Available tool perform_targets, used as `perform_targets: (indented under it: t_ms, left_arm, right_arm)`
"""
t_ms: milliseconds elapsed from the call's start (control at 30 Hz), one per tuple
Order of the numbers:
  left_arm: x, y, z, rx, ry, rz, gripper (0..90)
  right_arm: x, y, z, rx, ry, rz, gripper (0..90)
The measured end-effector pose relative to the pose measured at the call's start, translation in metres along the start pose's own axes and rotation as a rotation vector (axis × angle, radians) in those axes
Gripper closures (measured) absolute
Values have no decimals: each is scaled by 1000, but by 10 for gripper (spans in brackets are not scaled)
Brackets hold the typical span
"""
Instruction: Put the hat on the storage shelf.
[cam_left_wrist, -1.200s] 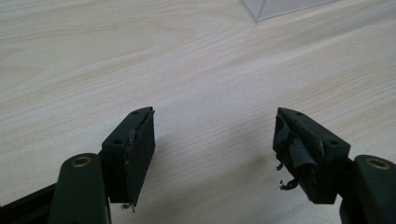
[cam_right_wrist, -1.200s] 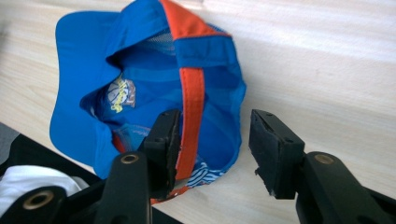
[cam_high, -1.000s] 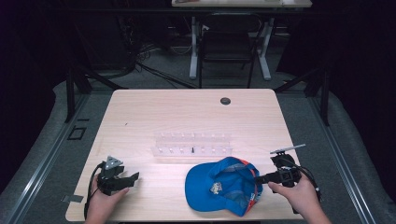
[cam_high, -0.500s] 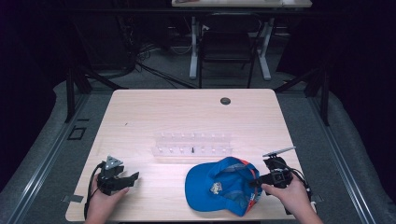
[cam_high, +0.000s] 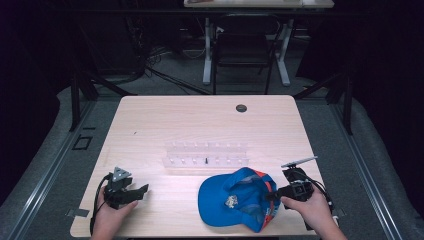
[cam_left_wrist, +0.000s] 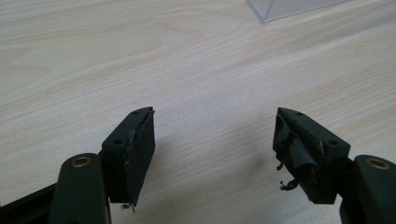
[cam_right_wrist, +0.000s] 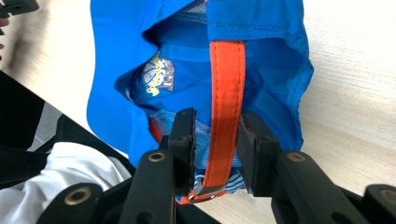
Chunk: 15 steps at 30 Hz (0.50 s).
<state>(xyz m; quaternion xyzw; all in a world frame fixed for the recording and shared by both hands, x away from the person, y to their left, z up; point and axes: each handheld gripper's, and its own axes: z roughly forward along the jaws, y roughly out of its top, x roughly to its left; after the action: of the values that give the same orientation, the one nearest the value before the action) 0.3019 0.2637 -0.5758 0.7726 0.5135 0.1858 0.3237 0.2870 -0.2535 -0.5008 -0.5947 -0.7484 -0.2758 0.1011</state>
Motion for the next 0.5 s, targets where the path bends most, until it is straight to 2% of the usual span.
perform_targets:
  t_ms: [33,233,433,500]
  left_arm:
    - [0,0,0,0,1,0,301]
    - [0,0,0,0,2,0,300]
    - [0,0,0,1,3,1,300]
    - [0,0,0,0,3,1,300]
  right_arm:
    - [-1,1,-2,25,1,-34,680]
    - [2,2,-6,19,7,-27,694]
    - [4,2,-7,30,-6,-33,758]
    - [6,3,-7,17,-8,-10,765]
